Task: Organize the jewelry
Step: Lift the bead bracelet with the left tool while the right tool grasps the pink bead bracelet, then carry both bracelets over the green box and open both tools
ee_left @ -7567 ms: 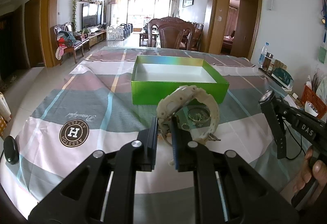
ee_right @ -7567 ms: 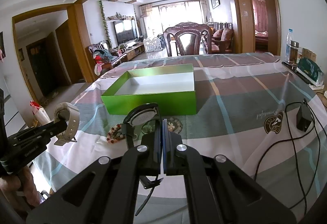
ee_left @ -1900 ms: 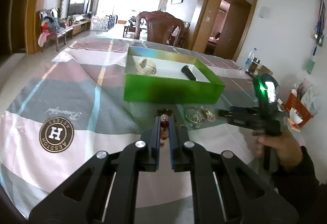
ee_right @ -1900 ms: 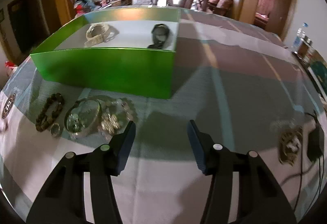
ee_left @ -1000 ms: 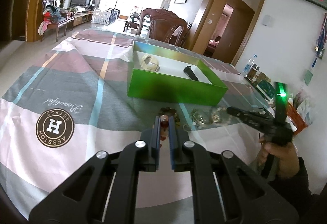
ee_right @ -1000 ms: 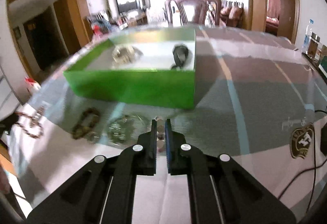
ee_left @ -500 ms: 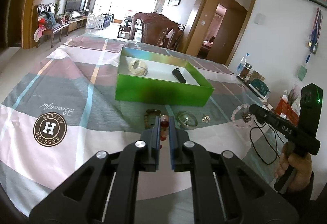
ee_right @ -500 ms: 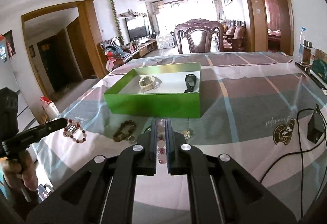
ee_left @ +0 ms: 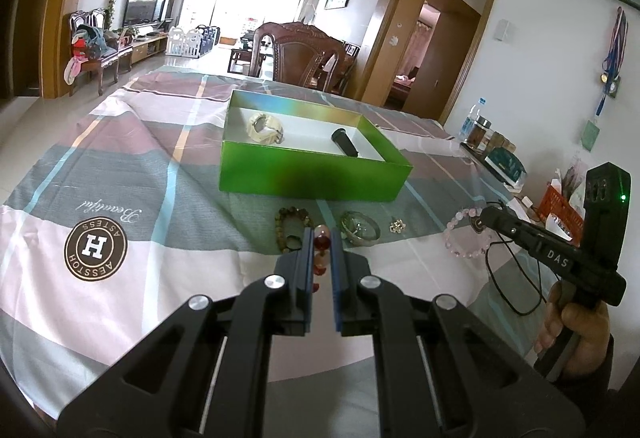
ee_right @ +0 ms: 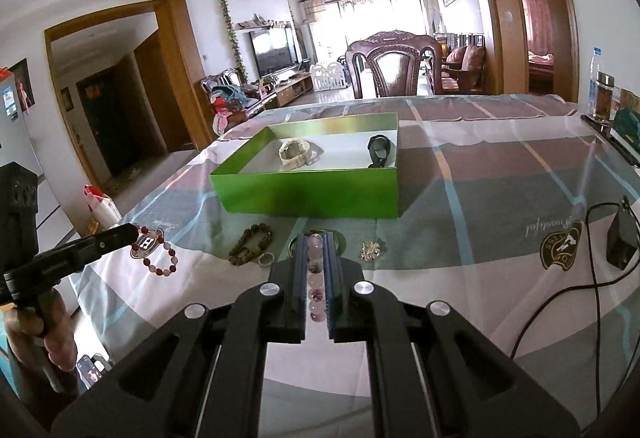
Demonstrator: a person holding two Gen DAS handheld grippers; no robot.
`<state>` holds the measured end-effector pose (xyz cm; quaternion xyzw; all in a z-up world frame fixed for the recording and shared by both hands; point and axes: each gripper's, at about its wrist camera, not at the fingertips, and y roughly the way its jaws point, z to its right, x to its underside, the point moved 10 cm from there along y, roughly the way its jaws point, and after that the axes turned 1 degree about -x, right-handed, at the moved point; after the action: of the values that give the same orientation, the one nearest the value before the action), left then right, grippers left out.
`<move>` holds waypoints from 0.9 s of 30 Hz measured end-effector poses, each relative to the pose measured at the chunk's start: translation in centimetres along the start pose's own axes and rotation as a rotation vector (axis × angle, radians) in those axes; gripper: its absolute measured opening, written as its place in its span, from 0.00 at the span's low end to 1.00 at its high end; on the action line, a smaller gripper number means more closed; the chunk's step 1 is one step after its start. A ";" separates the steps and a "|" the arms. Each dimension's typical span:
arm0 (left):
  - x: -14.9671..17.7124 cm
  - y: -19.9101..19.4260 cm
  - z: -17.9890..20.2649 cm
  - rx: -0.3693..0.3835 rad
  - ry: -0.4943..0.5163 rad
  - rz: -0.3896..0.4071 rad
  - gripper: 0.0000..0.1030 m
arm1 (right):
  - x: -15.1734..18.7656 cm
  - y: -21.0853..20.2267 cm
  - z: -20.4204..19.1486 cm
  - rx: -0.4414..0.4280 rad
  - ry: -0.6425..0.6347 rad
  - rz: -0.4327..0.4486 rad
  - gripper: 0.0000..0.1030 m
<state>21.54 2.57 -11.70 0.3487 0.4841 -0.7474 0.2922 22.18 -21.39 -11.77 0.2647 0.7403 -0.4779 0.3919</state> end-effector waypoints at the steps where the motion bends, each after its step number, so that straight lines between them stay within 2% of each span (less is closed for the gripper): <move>1: 0.0 0.0 0.0 0.000 0.000 0.000 0.08 | 0.0 0.0 0.0 0.002 -0.001 0.000 0.08; 27: 0.7 0.2 -0.2 -0.003 0.005 -0.012 0.08 | 1.1 0.8 0.0 -0.009 0.009 -0.024 0.08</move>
<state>21.29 2.59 -12.43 0.3470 0.4881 -0.7476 0.2872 22.19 -21.10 -13.09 0.2559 0.7472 -0.4782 0.3840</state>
